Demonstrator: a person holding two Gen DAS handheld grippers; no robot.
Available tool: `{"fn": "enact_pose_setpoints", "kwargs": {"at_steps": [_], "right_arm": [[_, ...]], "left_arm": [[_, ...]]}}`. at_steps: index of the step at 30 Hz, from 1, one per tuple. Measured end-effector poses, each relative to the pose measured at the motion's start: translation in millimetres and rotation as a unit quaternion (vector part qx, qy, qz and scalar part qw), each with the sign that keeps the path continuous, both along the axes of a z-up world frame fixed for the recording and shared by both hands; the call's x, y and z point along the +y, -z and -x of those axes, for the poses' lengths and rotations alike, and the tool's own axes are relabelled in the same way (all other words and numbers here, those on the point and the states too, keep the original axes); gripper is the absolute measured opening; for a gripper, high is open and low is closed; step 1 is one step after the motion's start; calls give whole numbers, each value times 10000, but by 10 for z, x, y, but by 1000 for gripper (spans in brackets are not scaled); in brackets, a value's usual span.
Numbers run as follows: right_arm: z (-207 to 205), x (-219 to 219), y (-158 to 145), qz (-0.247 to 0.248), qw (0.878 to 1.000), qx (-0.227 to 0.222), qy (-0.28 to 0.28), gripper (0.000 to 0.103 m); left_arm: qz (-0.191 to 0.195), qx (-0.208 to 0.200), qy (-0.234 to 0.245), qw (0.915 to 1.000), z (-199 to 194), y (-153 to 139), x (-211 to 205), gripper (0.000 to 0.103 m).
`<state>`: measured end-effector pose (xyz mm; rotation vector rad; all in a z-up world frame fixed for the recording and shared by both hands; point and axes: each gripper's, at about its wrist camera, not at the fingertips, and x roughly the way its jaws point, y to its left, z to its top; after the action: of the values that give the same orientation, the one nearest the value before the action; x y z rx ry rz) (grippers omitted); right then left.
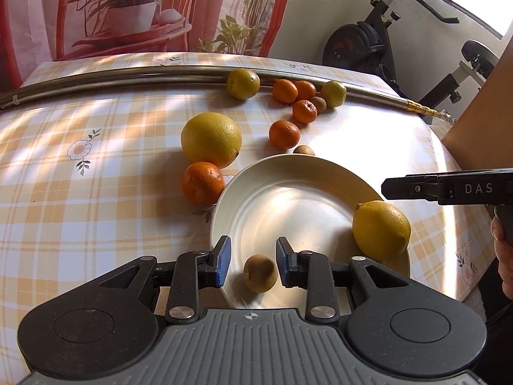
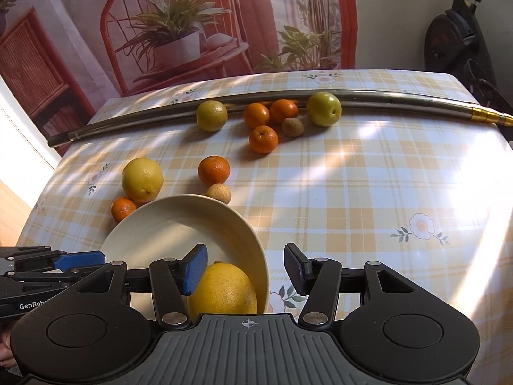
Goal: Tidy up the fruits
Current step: 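Carry the grapefruit into the white plate and open the right tool while left holds kiwi, then move the open right tool toward an orange beside the plate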
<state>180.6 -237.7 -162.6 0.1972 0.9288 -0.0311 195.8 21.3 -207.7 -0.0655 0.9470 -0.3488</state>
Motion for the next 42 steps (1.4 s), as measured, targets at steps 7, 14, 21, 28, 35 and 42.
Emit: {"fn": "enact_pose_setpoints", "kwargs": {"at_steps": [7,14,21,28,35,42], "right_arm": [[-40,-163,-141,54,9996,-237,173,50],[-113,-317,-292,158,9980,-481,379,50],[-182,-419,-361,183,9967,-617,489,50],[-251,-468,-305,181,9966,-573,557,50],[-415,-560,-191,166,9960,-541,696,50],[-505,-664,-78,152,9957,-503,760,50]], "left_arm": [[126,-145,-199,9996,-100,-139,119,36],[-108,-417,-497,9978,-259,-348,291,36],[-255,-550,-724,9955,-447,-515,398,36],[-155,-249,-411,9987,-709,-481,120,36],[-21,295,-356,9989,-1037,-261,-308,36],[174,821,-131,9964,-1298,-88,-603,36]]}}
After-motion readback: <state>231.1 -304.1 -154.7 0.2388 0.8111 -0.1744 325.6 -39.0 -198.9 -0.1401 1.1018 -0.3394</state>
